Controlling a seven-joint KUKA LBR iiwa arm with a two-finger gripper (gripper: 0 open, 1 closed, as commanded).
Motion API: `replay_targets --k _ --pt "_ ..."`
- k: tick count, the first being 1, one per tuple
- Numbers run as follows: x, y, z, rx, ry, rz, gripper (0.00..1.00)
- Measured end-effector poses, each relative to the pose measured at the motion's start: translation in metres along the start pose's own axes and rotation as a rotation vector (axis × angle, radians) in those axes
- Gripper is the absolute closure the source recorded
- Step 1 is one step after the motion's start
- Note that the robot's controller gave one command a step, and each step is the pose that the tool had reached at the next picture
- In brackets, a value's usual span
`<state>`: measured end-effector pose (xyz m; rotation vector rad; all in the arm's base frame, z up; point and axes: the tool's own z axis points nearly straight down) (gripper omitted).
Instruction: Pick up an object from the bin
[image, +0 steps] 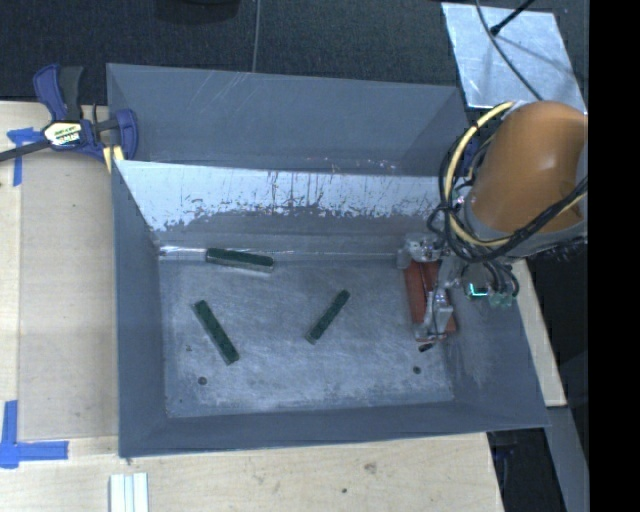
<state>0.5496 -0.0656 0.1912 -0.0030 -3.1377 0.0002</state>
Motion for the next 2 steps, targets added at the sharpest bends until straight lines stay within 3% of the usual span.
replay_targets --k 1,2 --pt "-0.0383 0.0363 0.1235 -0.001 -0.002 -0.352 0.00" --pt "-0.0398 0.0357 0.1200 0.001 -0.007 -0.351 1.00"
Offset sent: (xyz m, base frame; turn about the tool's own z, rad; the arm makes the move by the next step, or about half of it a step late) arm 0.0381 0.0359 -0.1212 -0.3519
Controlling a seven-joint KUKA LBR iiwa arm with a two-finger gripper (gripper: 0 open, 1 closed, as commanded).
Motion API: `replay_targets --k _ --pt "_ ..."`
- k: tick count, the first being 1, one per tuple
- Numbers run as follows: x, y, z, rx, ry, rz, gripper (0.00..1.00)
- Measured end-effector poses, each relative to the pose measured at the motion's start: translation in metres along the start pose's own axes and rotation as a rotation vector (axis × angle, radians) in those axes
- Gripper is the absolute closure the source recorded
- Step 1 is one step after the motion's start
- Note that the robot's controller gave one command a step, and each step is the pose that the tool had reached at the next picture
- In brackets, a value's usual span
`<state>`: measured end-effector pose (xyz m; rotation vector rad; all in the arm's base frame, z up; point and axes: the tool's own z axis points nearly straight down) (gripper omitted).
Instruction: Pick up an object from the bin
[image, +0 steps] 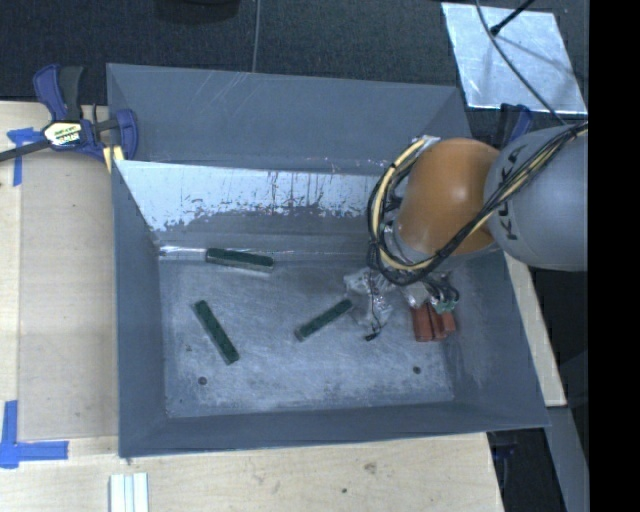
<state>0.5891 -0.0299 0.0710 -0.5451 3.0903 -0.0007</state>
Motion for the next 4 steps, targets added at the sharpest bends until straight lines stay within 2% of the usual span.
replay_targets --k 1,2,3,4 --pt "-0.010 -0.055 0.000 0.004 -0.002 -0.242 1.00" --pt "-0.011 -0.053 0.001 0.000 -0.002 -0.242 0.00" --pt "-0.031 -0.007 -0.038 0.001 -0.005 -0.318 0.00" --pt "-0.032 0.040 0.002 -0.004 0.003 -0.511 0.00"
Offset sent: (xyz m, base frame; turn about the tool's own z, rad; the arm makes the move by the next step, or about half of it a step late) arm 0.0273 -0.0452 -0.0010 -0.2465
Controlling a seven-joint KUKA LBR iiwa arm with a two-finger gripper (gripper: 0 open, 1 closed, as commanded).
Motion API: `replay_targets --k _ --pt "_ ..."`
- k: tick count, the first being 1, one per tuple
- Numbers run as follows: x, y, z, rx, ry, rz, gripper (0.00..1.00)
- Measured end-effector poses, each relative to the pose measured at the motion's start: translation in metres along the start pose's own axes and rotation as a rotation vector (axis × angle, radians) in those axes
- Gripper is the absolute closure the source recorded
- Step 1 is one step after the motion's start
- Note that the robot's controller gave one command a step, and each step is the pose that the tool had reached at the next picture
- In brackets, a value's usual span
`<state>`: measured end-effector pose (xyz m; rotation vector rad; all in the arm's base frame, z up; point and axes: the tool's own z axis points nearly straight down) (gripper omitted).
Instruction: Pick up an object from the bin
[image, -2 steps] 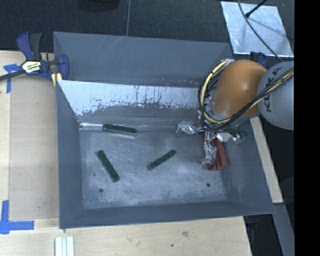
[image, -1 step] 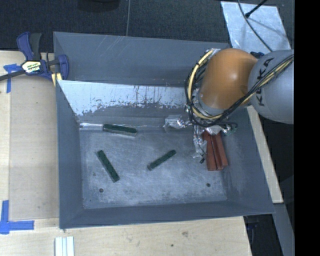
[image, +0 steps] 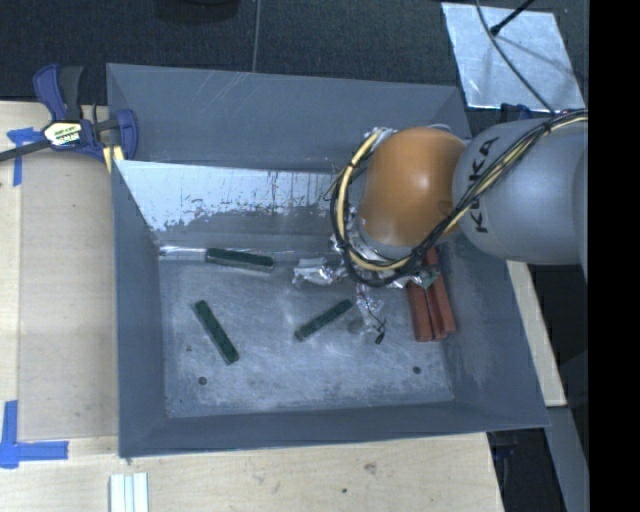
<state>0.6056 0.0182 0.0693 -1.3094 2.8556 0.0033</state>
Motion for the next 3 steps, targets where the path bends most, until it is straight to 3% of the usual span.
replay_targets --k 1,2,3 --pt "0.000 -0.002 -0.002 0.003 -0.003 0.004 1.00" --pt "0.006 0.006 -0.113 0.010 -0.007 -0.048 1.00" --pt "0.009 0.000 -0.188 0.012 -0.008 -0.024 1.00"
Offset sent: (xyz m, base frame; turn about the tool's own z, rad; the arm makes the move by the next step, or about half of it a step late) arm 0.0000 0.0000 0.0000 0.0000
